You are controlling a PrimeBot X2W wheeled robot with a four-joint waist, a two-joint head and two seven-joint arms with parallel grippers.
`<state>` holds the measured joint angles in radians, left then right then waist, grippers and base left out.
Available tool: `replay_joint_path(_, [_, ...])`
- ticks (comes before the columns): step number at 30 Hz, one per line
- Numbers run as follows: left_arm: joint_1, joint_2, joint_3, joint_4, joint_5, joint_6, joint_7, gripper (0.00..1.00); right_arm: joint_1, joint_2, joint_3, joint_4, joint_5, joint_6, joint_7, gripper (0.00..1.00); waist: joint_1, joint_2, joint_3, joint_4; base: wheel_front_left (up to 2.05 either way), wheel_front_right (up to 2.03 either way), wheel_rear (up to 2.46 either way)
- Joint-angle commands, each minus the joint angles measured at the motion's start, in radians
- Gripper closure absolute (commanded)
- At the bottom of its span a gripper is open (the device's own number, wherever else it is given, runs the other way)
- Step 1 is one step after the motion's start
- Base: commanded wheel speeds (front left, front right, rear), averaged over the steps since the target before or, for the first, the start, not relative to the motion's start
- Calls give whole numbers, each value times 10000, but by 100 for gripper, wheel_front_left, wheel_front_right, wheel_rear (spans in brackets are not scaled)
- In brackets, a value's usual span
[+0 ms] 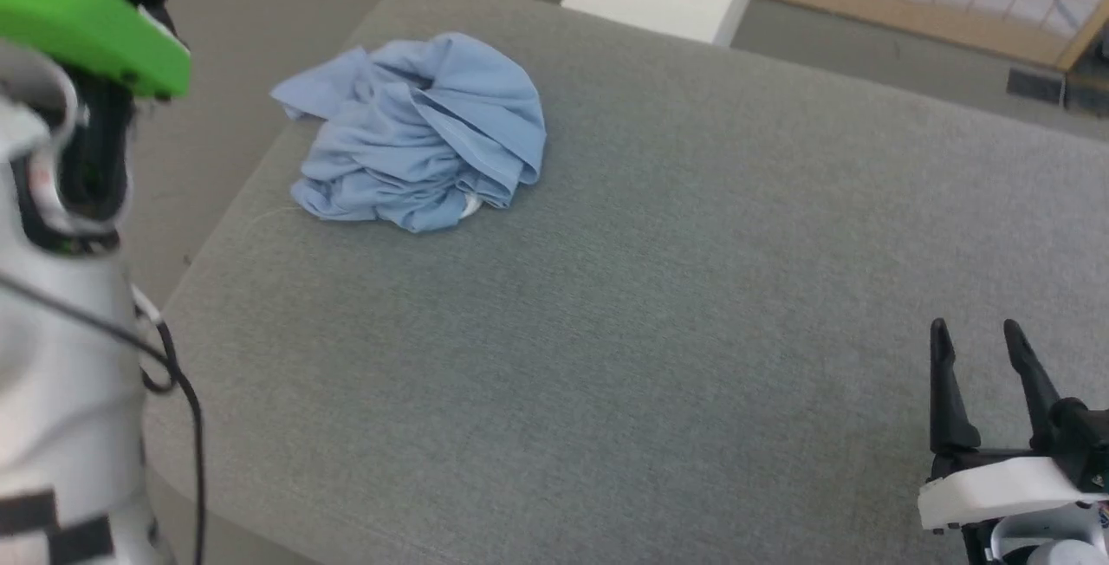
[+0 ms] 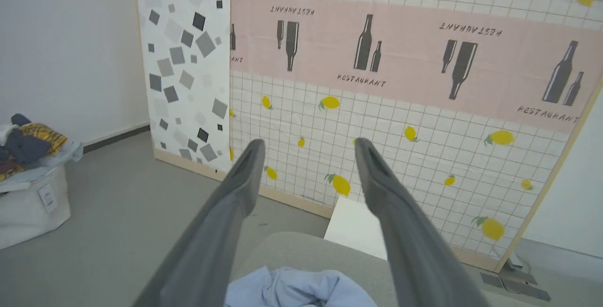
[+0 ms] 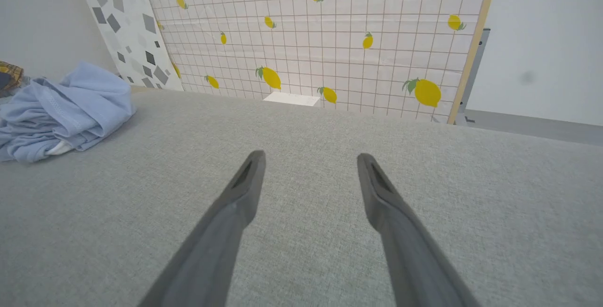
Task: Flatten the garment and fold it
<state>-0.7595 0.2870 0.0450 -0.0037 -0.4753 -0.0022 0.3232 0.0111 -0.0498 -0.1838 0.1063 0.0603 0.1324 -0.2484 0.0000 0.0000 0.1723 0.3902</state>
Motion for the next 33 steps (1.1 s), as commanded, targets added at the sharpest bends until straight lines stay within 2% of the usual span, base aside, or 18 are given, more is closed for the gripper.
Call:
replay_joint_path(1, [-463,173,-75,436,-133,-36,372,0,-168,-5,-100,-80,-78,-17,-121,0,0,0,539,-396,0,0,0])
replay_joint_path(5, [-1045,408,-350,1649,-280,-107,1432,0,-348,-4,-234,-303,-247,-17,-134,0,0,0,1074,-819,0,0,0])
replay_joint_path(6, [-1211,426,-560,2280,-367,-115,2049,0,-515,-4,-300,-467,-376,-17,-134,0,0,0,1471,-1096,0,0,0])
replay_joint_path(9, [-1263,266,-558,2793,-553,66,2401,0,-647,-4,-310,-599,-497,-17,-134,0,0,0,1830,-1321,0,0,0])
replay_joint_path(12, [-1162,110,-586,3418,-849,291,3184,0,-744,-8,-307,-704,-637,-17,-134,0,0,0,2166,-1543,0,0,0])
replay_joint_path(16, [-1038,94,-349,3953,-1084,913,3947,0,-830,-89,-327,-832,-733,-17,-134,0,0,0,2546,-1836,0,0,0])
replay_joint_path(20, [-900,230,-230,4320,-1011,1421,4276,0,-869,-214,-341,-953,-731,-17,-134,0,0,0,2868,-2089,0,0,0])
replay_joint_path(26, [-584,364,-164,4881,-1028,1998,5004,0,-899,-388,-255,-1044,-661,-17,-134,0,0,0,3161,-2430,0,0,0])
replay_joint_path(30, [-456,511,-101,4953,-1135,2206,5548,0,-871,-445,-237,-1146,-648,-17,-134,0,0,0,3269,-2592,0,0,0])
replay_joint_path(31, [-430,549,-139,4914,-1142,2134,5602,55,-857,-461,-244,-1155,-644,-17,-134,0,0,0,3277,-2611,0,0,0])
replay_joint_path(32, [-379,574,-159,4890,-1198,2028,5670,100,-841,-481,-250,-1164,-636,-17,-134,0,0,0,3276,-2632,0,0,0])
replay_joint_path(33, [-321,572,-170,4896,-1277,1945,5782,100,-830,-492,-252,-1165,-632,-17,-134,0,0,0,3261,-2649,0,0,0])
